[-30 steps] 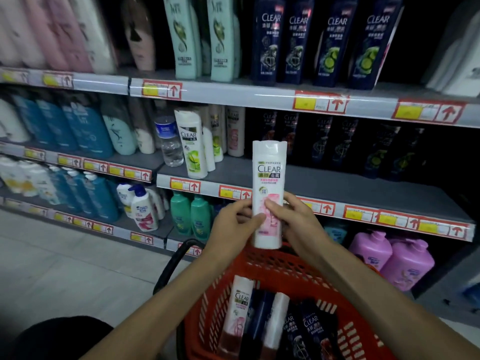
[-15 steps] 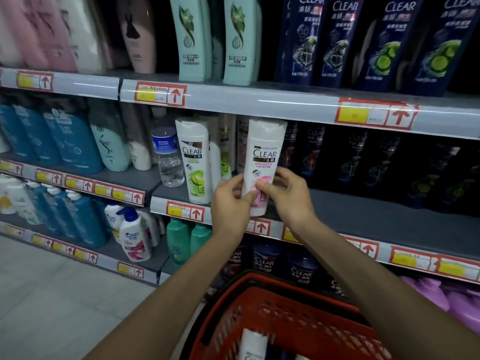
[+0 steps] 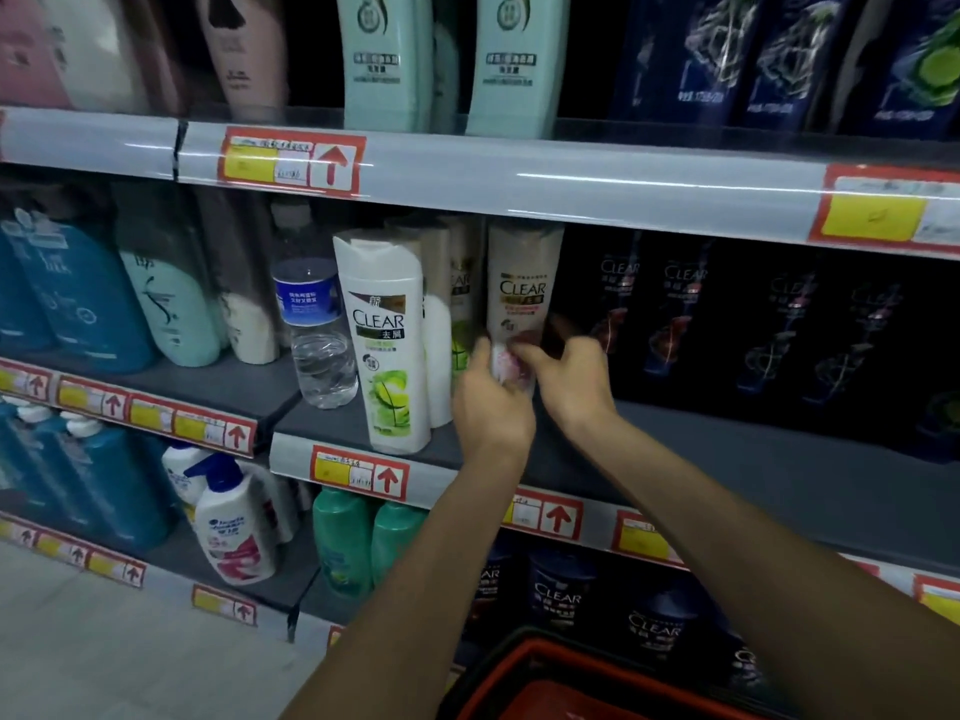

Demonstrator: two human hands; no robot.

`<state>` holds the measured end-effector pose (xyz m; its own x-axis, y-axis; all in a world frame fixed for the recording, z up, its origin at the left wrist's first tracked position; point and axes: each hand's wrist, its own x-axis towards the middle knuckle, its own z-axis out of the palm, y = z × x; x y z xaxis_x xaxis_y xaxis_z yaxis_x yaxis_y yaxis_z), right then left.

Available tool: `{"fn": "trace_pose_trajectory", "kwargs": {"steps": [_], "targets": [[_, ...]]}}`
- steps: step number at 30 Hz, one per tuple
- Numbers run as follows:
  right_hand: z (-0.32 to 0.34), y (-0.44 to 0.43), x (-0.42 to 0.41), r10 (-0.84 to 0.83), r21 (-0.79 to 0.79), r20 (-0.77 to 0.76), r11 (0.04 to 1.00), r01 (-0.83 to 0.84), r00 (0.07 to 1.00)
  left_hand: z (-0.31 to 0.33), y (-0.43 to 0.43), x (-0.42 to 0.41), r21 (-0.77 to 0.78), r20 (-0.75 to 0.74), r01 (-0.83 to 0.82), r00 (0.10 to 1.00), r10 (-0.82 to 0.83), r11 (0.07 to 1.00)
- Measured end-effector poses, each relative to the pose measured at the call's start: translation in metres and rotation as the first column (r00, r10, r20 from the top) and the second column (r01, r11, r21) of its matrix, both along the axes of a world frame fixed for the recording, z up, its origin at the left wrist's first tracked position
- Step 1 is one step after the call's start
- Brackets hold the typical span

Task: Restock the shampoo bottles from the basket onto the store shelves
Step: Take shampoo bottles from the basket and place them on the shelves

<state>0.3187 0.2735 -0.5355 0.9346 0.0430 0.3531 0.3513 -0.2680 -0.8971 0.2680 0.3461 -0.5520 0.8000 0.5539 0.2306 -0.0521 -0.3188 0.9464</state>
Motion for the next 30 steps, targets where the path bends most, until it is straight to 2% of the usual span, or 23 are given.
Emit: {"fn": "trace_pose_trajectory", "kwargs": {"steps": [4,8,12,17,20,23,27,30], "targets": [[-0.005,0.006,0.013,-0.064,-0.091,-0.018,0.994,0.062,0.998,-0.004,0.002,0.009,-0.038,-0.04,0.016,0.999,-0.018,0.999],[0.004,0.008,0.005,-0.076,-0.105,-0.043,0.992,0.071,0.996,0.001,0.004,0.003,-0.099,-0.074,0.081,0.993,-0.089,0.992],[0.018,-0.001,-0.01,-0.088,-0.143,-0.167,0.988,0.064,0.982,0.008,0.009,-0.008,-0.085,-0.147,0.149,0.976,-0.161,0.985],[0.037,-0.032,-0.049,-0.054,-0.335,-0.154,0.942,-0.001,0.987,0.029,0.01,-0.05,0.046,-0.21,0.211,0.958,-0.197,0.977],[0.048,-0.054,-0.074,-0.005,-0.46,-0.114,0.886,-0.048,0.994,0.048,0.008,-0.082,0.092,-0.251,0.25,0.943,-0.22,0.964],[0.059,-0.077,-0.101,0.043,-0.571,-0.118,0.814,-0.103,0.992,0.066,0.004,-0.113,0.213,-0.31,0.289,0.926,-0.216,0.933],[0.075,-0.106,-0.142,0.077,-0.743,-0.068,0.661,-0.102,0.995,0.081,-0.004,-0.153,0.441,-0.393,0.356,0.902,-0.18,0.824],[0.085,-0.133,-0.174,0.11,-0.83,-0.071,0.544,-0.12,0.991,0.084,-0.014,-0.18,0.625,-0.426,0.381,0.898,-0.112,0.681]]}}
